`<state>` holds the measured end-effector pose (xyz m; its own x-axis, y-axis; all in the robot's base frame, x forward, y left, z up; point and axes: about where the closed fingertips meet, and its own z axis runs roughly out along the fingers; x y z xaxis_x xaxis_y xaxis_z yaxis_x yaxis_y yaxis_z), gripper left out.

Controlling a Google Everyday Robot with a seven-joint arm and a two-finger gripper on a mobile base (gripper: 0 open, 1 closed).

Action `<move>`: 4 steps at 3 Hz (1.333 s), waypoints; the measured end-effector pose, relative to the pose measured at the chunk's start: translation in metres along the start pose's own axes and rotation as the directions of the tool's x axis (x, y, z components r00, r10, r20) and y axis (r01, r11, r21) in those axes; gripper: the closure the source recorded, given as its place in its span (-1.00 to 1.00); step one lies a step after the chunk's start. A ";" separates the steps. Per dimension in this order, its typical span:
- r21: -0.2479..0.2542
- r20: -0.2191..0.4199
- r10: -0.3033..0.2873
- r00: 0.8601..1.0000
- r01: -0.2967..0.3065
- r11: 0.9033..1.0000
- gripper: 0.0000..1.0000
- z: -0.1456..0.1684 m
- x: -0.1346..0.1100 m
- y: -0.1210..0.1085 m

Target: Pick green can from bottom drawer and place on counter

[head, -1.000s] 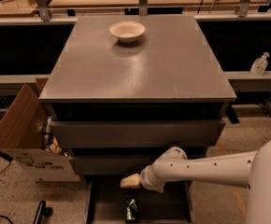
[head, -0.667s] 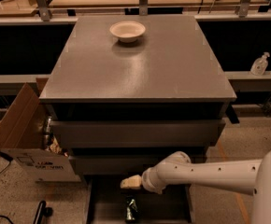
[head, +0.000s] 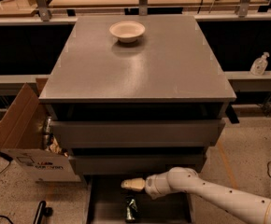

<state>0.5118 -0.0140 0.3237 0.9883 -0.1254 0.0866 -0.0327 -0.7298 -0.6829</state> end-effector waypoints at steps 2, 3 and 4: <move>-0.066 0.097 -0.119 0.988 0.125 0.990 -1.00 0.058 -0.010 0.032; -0.129 0.147 -0.072 0.987 0.091 0.987 -1.00 0.092 -0.016 0.061; -0.156 0.168 -0.032 0.985 0.058 0.986 -1.00 0.115 -0.025 0.085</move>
Offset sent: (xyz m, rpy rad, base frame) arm -0.0011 0.0217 -0.1214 -0.1697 0.0749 0.1783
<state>0.5014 0.0048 0.1802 0.9998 0.0125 -0.0146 0.0023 -0.8319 -0.5550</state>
